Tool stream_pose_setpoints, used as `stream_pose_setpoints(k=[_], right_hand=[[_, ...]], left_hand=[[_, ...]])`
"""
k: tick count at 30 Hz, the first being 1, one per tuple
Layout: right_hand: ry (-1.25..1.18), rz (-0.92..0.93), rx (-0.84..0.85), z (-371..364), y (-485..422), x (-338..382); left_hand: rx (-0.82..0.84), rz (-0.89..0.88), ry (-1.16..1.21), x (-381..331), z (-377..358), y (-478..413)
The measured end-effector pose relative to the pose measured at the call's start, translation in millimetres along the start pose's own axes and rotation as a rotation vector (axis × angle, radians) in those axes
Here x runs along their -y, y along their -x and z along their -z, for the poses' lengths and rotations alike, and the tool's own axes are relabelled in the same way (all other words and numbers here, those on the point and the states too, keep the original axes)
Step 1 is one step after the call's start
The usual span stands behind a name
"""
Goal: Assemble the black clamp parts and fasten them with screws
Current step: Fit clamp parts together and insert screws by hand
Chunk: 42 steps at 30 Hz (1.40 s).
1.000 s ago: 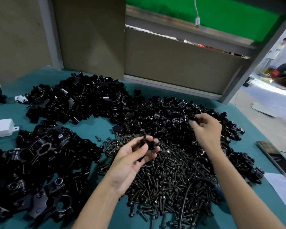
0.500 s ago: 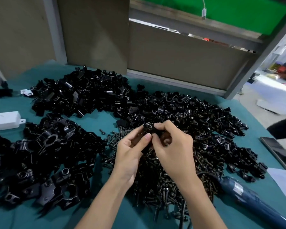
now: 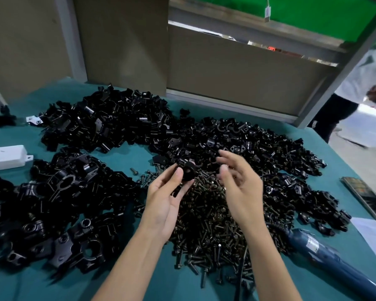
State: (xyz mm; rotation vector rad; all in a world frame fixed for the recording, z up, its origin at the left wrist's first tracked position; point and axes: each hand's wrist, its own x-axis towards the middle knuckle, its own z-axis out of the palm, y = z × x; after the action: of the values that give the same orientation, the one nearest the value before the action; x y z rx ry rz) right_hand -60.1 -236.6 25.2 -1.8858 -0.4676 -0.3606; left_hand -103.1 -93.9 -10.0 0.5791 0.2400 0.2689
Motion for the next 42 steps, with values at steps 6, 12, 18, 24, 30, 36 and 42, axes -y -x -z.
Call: stream_pose_setpoints(k=[6,12,18,24,30,36,42], right_hand=[[0.174,-0.139,-0.134,20,-15,-27],[0.458,-0.192,0.056,19,-24,-34],[0.699,-0.203,0.243,-1,-29,-27],[0.769,-0.244,0.276,-9,-39,-24],[0.431,-0.236,0.193,0,-37,-25],[-0.688,-0.353,0.282,1,-19,-5],[-0.434,-0.209,0.291,-5,-14,3]], left_hand=[[-0.052,0.029,0.121,-2,1,0],[-0.044,0.025,0.111,-2,3,-1],[-0.044,0.020,0.117,-2,2,0],[-0.048,0.023,0.123,-4,0,2],[-0.044,0.036,0.124,-5,-1,3],[-0.008,0.036,0.112,-4,0,2],[-0.009,0.032,0.124,-4,-1,1]])
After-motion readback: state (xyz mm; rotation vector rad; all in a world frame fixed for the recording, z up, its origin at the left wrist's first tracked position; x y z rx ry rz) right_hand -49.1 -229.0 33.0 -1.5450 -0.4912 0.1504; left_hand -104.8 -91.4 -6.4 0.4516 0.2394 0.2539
